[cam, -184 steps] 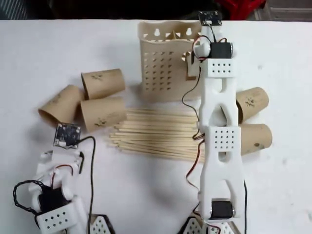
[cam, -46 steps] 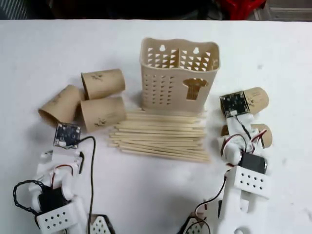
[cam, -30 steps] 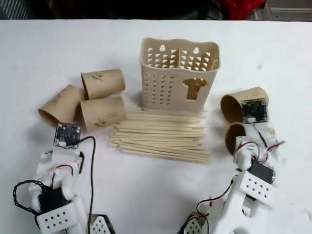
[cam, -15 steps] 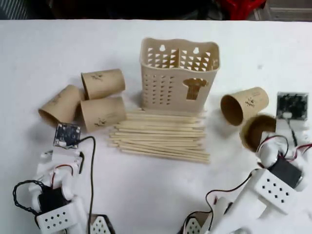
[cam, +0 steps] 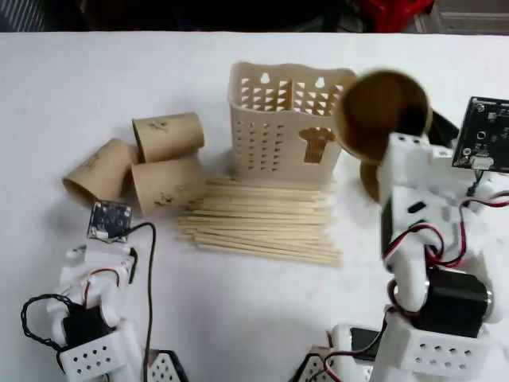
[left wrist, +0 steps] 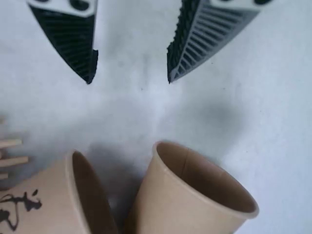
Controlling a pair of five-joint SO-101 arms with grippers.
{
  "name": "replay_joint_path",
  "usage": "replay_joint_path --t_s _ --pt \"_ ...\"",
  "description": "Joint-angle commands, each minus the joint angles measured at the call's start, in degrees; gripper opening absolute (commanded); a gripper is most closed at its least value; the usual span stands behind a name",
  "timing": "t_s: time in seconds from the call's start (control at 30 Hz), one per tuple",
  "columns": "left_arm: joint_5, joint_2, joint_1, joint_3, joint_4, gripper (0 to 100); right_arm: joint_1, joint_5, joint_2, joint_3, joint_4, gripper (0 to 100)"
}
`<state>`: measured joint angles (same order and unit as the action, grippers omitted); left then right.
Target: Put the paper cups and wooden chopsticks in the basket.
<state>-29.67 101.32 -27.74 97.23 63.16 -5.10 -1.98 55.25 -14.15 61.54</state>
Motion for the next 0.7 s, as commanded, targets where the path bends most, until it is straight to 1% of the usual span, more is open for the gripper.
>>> replay_joint_path --t_s 0.0,0.07,0.17,0.4,0.53,0.67 --pt "0.7 0.3 0.6 -0.1 -1.4 24 8.6 3.8 -4.8 3.3 -6.9 1.6" --pt "0.7 0.3 0.6 -0.1 -1.4 24 10.7 4.6 -10.5 5.8 -7.2 1.6" --pt "0.7 0.3 0.6 -0.1 -1.4 24 11.0 5.9 -20.1 12.3 -6.3 1.6" --pt "0.7 0.3 0.6 -0.1 -1.4 24 10.9 6.1 -39.8 29.6 3.2 1.6" --pt "0.7 0.3 0.6 -0.1 -1.4 24 9.3 6.1 -47.9 36.2 6.0 1.6" --pt "0.7 0.3 0.6 -0.1 -1.4 24 6.9 6.2 -52.8 41.6 11.6 1.6"
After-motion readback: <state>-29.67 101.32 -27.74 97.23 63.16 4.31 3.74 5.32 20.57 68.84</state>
